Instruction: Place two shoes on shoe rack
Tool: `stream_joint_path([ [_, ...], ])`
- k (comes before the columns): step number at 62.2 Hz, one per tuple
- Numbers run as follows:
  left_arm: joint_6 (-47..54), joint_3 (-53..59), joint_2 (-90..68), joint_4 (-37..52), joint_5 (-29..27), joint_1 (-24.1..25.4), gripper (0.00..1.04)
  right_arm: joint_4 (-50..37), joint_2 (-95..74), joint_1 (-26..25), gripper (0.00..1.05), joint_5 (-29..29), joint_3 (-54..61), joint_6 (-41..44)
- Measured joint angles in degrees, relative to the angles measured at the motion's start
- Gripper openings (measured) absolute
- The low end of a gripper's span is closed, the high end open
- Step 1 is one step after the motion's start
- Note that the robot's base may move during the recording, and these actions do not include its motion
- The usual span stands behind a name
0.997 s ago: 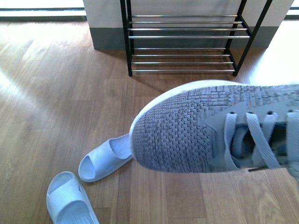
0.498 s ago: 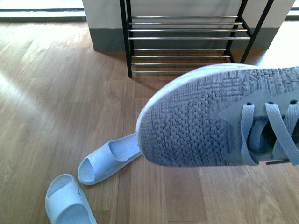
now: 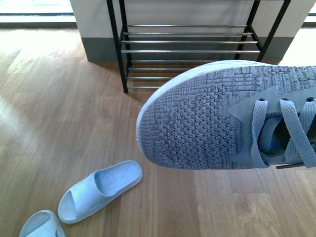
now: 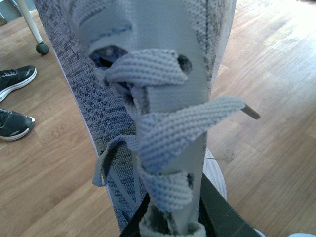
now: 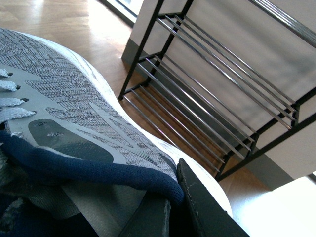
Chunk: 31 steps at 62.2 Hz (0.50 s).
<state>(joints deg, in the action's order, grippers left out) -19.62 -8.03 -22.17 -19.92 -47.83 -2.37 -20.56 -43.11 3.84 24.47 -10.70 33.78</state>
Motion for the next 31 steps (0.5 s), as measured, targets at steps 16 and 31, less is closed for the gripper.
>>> stream_joint_path([
  [16, 0.00, 0.00, 0.02, 0.00, -0.13, 0.00, 0.03, 0.00, 0.07, 0.00, 0.01, 0.17, 0.00, 0.00],
  [31, 0.00, 0.04, 0.02, 0.00, 0.07, 0.00, 0.03, 0.00, 0.09, -0.04, 0.01, -0.39, 0.00, 0.02],
])
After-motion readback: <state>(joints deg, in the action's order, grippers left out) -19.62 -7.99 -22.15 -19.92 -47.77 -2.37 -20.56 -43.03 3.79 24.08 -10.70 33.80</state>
